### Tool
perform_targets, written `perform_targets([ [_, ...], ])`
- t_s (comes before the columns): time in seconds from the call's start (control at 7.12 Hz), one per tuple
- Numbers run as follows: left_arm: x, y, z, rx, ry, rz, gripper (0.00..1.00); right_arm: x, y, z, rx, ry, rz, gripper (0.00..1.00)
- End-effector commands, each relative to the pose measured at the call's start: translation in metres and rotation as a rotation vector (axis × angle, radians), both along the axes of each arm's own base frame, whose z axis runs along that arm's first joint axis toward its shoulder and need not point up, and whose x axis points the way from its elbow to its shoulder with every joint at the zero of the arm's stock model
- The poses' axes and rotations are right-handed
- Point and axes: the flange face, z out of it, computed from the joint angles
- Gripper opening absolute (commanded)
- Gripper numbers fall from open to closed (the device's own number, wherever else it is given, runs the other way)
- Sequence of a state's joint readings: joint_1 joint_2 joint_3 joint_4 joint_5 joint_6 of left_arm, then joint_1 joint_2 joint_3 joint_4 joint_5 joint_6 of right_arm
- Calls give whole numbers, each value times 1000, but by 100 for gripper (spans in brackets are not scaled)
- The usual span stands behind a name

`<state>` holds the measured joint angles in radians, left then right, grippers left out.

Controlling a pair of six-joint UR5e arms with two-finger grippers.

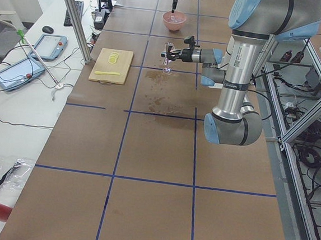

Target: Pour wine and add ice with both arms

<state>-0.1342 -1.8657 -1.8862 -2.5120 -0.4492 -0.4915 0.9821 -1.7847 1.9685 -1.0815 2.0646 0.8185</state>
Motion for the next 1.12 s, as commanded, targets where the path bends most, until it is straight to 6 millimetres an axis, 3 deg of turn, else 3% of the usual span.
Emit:
perform_targets([
  [0.0, -13, 1, 22, 3, 23, 0, 0, -25, 5, 12, -2, -26, 32, 100],
  [0.7, -28, 3, 46, 3, 26, -4, 0, -32, 6, 29, -30, -10, 19, 98],
  [0.84, -33, 3, 53, 4, 35, -4, 0, -32, 6, 29, -35, -12, 19, 95],
  [0.98, -36, 4, 58, 4, 35, -4, 0, -32, 6, 29, -37, -15, 19, 85],
])
